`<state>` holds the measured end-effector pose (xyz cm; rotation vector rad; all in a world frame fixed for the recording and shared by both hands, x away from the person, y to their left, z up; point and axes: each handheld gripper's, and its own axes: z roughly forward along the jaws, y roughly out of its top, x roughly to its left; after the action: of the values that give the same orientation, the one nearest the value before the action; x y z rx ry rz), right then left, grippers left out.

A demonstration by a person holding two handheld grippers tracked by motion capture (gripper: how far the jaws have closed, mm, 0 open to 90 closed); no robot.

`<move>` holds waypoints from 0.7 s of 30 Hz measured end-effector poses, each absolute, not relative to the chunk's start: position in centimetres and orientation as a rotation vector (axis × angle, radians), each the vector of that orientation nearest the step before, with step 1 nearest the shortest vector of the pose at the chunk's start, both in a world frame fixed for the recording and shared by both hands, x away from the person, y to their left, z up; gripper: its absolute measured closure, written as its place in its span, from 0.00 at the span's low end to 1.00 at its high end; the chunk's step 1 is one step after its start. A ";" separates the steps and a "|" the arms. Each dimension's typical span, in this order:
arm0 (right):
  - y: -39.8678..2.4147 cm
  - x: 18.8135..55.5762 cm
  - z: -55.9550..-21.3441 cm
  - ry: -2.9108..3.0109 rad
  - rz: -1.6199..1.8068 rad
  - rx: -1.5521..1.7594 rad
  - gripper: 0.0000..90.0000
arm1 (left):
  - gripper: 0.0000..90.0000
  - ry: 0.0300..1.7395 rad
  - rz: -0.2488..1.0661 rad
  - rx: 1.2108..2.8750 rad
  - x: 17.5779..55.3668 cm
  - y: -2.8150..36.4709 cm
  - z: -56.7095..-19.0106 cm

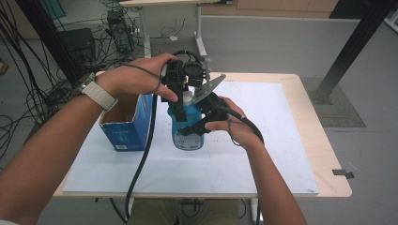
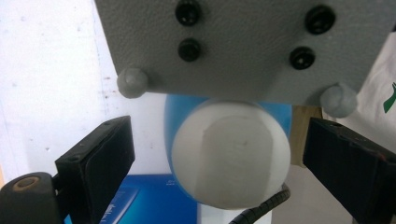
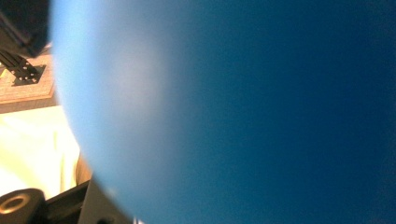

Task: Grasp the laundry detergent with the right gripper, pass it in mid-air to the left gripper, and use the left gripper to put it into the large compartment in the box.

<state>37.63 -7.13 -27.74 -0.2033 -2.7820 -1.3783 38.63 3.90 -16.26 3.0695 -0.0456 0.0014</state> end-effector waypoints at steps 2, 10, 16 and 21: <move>-7.1 37.7 -27.8 -2.781 -1.381 -0.204 0.49 | 0.10 -0.043 -0.001 3.069 38.6 3.9 -16.3; -7.1 37.7 -27.7 -2.786 -1.390 -0.186 0.49 | 0.11 -0.054 0.001 3.067 38.6 3.8 -16.3; -7.1 37.7 -27.8 -2.783 -1.393 -0.179 0.49 | 0.11 -0.054 0.000 3.066 38.6 3.8 -16.3; -7.1 37.7 -27.8 -2.783 -1.399 -0.186 0.49 | 0.11 -0.058 0.000 3.068 38.6 3.8 -16.5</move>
<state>37.74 -7.13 -27.76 -0.1858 -2.7834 -1.3994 38.59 3.83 -16.47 3.0678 -0.0575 -0.0001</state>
